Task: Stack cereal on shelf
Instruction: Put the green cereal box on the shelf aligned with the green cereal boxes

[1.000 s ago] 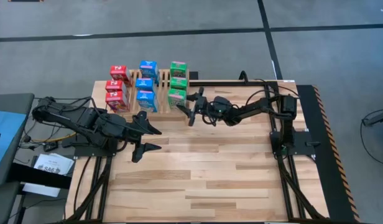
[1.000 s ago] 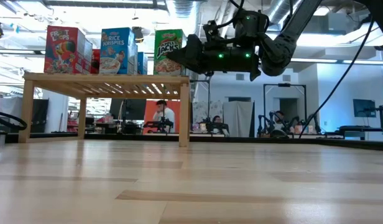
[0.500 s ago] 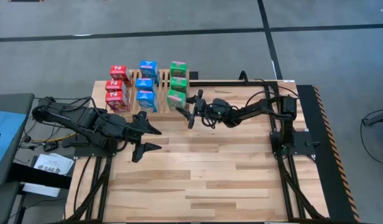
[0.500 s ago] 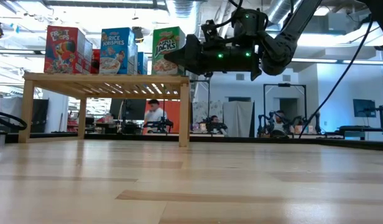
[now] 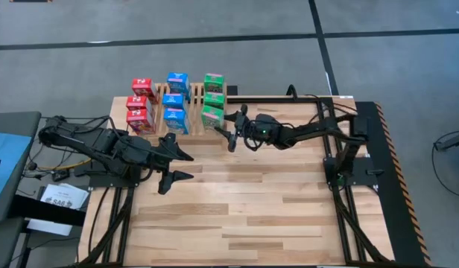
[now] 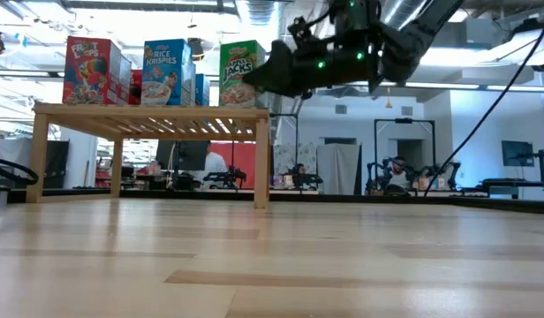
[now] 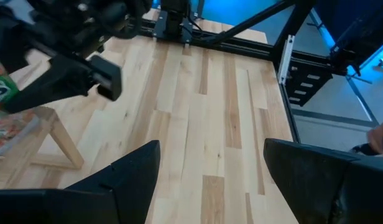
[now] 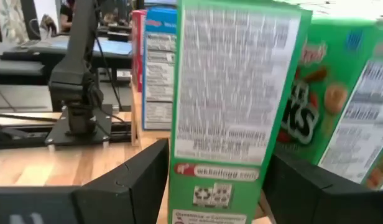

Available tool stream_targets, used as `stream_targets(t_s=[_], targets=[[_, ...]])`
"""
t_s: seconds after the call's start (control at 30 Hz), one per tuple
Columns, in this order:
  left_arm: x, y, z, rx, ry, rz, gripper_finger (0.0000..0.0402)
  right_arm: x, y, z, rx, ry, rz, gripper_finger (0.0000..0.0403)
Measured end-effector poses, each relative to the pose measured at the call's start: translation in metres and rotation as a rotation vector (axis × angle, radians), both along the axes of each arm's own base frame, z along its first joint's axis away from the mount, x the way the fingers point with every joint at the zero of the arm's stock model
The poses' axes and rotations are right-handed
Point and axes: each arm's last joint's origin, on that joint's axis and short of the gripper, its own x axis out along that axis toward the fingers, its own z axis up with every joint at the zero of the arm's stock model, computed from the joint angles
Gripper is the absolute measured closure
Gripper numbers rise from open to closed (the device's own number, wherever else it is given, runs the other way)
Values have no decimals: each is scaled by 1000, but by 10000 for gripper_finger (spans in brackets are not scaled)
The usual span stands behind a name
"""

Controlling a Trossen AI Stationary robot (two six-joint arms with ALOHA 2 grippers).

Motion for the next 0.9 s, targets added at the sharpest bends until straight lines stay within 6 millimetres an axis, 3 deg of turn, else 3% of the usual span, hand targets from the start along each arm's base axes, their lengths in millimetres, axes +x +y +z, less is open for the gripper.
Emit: stream_targets(t_s=[0.4,0.9], targets=[[0,1,0,11,-8,29,127,-17,1,19,29,124,-77,142],[0,1,1,12,-9,30,127,-15,14,19,97,119,-44,142]])
